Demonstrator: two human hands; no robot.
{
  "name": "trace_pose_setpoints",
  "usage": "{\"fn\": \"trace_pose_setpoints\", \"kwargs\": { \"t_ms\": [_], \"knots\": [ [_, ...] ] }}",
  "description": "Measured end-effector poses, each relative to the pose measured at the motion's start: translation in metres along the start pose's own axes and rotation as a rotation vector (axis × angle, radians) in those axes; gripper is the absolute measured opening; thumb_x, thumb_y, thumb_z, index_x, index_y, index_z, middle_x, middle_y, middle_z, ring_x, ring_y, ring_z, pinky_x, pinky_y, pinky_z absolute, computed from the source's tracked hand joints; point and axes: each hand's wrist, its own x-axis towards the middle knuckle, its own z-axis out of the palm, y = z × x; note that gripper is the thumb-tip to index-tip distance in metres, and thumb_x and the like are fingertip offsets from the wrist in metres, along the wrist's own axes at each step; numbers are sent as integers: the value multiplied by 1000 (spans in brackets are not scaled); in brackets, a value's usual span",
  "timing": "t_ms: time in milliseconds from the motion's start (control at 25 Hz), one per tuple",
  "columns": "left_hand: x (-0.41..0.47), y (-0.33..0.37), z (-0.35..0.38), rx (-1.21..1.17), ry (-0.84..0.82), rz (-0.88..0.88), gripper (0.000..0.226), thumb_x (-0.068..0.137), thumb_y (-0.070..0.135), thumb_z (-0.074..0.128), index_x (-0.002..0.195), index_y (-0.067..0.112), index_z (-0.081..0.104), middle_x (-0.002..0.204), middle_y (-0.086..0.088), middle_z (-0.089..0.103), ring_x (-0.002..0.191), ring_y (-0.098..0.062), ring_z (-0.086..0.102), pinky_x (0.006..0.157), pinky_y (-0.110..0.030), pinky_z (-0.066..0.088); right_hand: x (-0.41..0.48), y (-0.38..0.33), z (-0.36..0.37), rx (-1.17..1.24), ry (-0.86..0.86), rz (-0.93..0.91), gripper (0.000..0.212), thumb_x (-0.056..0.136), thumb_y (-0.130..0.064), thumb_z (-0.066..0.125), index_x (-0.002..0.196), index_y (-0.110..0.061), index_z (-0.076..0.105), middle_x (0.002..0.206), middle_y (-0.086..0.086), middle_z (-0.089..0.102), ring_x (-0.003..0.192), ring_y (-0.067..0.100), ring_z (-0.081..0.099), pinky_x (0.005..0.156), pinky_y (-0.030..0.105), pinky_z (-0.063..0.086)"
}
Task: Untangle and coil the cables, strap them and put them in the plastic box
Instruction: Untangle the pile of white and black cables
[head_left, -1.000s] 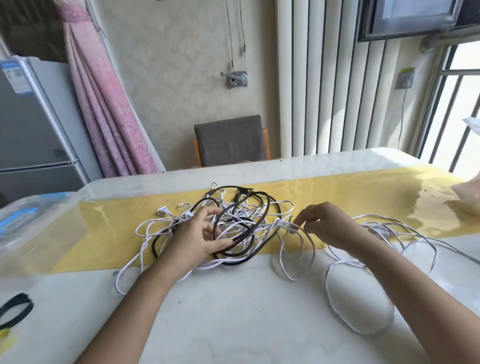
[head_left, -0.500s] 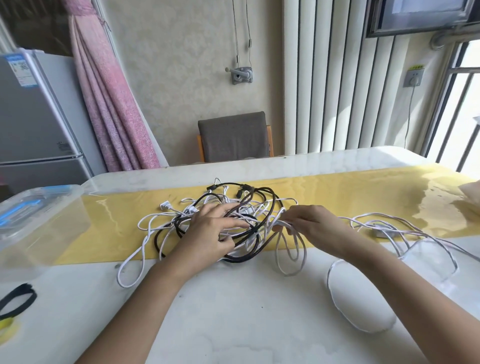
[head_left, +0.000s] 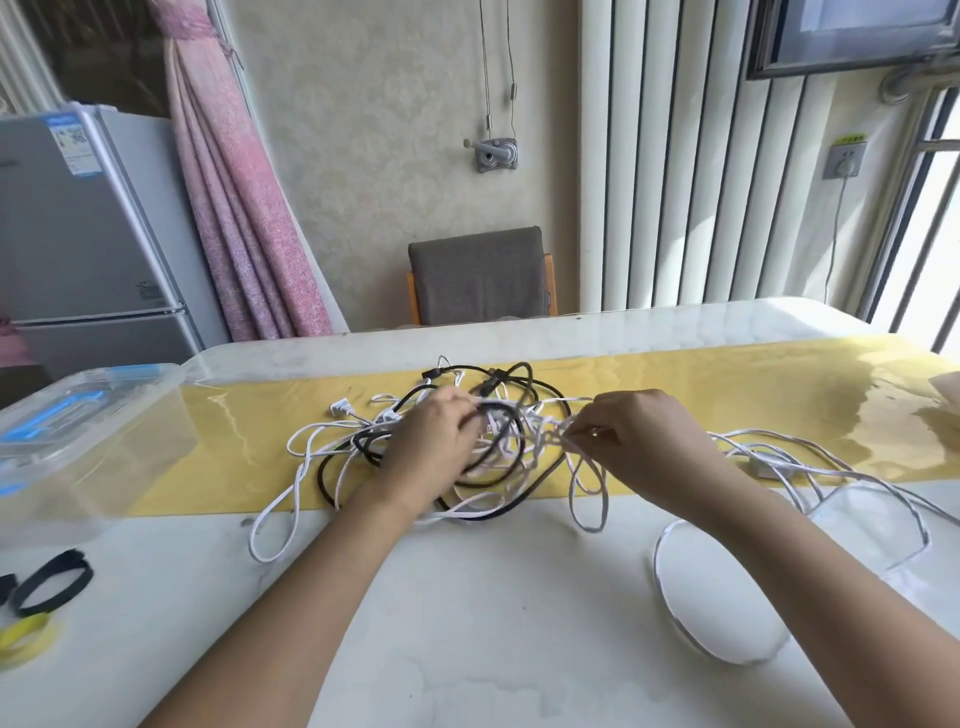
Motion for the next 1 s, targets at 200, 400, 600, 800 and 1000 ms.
{"fn": "trace_pose_setpoints", "kwargs": {
  "t_ms": [200,400,600,800,1000],
  "knots": [
    [67,-16,-61,51,495,-203,31,90,0,48,117,1,63,129,-14,55,111,-28,56,94,-33,42,2,2,-17,64,450,26,7,87,-18,66,81,-15,66,78,-3,67,68,23,62,60,34,47],
    [63,-60,-83,87,294,-423,35,86,-5,43,109,0,69,112,-26,65,105,-39,59,85,-36,44,1,40,-48,8,614,369,8,90,-17,60,87,-11,65,87,11,68,81,34,61,66,38,43],
    [15,-72,-80,228,-390,-409,19,93,16,52,94,6,69,98,-17,68,94,-32,62,71,-33,40,-1,73,-29,-359,-13,570,20,87,-8,50,102,-10,63,101,10,59,97,33,57,72,33,44],
    [-6,-7,-144,475,-724,-258,27,88,24,63,112,36,66,119,14,61,111,-9,57,94,-25,44,1,47,5,53,-299,230,43,89,0,46,127,-18,57,126,-2,59,119,19,52,93,23,36],
    [9,47,-111,-113,-200,-35,6,85,23,67,81,23,72,84,10,72,78,-1,65,76,-25,53,6,20,41,164,-176,67,28,99,-23,45,92,-5,65,87,8,55,78,15,52,70,27,34]
  ]
}}
